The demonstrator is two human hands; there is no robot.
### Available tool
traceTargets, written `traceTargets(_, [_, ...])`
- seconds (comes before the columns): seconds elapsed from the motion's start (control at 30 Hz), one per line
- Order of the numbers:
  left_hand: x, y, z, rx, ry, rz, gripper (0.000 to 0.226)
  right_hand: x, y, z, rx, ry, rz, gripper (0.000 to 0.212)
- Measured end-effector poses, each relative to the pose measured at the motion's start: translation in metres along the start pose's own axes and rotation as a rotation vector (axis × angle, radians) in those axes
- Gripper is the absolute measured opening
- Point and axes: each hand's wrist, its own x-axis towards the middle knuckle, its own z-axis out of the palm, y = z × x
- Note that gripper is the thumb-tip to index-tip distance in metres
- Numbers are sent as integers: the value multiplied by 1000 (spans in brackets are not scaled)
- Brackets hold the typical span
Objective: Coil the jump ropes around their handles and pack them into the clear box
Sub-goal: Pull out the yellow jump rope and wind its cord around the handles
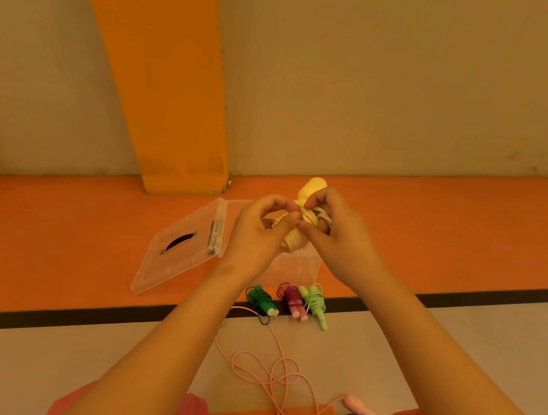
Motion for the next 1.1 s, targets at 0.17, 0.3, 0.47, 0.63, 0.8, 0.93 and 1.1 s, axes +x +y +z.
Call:
traceTargets(0.17, [0,6,-1,-72,9,-23,10,-2,-6,0,-48,89,-81,16])
traceTargets(0.3, [-3,13,-1,-151,6,-69,4,-2,-8,1,-46,147,-95,15])
traceTargets(0.47, [-6,19,0,-199,3,-128,7,1,-8,-1,-44,205,-85,17])
traceTargets(0.63, [-7,21,-1,-241,18,-167,5,0,-9,0,-280,244,-157,19])
traceTargets(0.8, [-9,21,-1,-282,28,-201,8,4,-6,-3,-593,356,-311,18])
traceTargets(0.93, [-11,22,1,-293,34,-208,10,4,-1,-2,-552,390,-367,16])
traceTargets(1.1, [-12,23,9,-333,36,-218,12,1,3,3,-397,344,-327,18])
